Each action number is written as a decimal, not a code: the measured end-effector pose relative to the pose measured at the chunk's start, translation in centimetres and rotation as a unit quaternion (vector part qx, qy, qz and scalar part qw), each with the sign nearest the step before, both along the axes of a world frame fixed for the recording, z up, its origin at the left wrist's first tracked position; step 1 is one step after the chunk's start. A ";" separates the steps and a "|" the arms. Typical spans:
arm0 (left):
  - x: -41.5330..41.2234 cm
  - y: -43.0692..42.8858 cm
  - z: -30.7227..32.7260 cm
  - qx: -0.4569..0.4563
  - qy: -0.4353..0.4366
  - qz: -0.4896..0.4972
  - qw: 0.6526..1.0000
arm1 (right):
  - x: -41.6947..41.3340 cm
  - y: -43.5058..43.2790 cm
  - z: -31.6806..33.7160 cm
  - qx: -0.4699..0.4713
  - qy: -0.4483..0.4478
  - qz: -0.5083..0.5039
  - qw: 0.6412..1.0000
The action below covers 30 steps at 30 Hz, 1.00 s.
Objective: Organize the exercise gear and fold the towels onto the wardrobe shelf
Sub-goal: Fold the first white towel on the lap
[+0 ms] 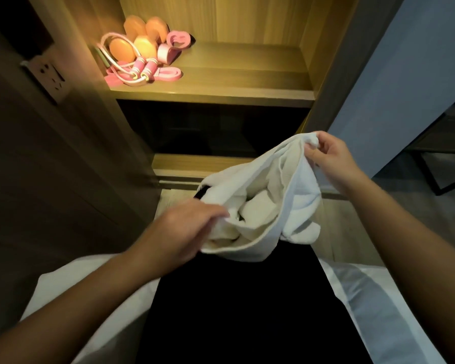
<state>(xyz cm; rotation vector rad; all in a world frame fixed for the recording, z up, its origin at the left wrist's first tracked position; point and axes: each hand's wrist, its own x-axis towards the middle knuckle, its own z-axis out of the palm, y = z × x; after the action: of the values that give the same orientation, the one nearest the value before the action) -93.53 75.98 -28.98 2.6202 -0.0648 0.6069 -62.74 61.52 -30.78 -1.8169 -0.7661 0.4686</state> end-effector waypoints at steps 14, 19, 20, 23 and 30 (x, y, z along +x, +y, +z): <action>11.4 12.7 15.9 -0.025 -0.160 0.099 0.982 | 13.0 4.2 15.8 0.098 -0.089 -0.060 0.989; 12.3 15.4 18.6 0.102 -0.045 0.047 0.993 | 14.1 4.4 18.3 0.108 -0.083 -0.049 0.989; 12.4 15.9 18.6 0.128 -0.009 0.048 0.990 | 14.0 4.6 18.6 0.113 -0.083 -0.040 0.989; 12.7 17.0 18.0 0.180 0.095 0.036 0.978 | 13.0 5.2 19.5 0.124 -0.081 -0.022 0.989; 13.9 18.4 13.6 0.284 0.103 0.076 0.950 | 12.1 6.2 20.7 0.115 -0.111 -0.010 0.987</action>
<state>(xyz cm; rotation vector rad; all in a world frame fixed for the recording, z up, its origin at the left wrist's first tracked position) -79.63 94.33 -15.35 3.2594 0.0332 0.4013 -50.66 67.69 -10.03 -1.6753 -0.9138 0.1563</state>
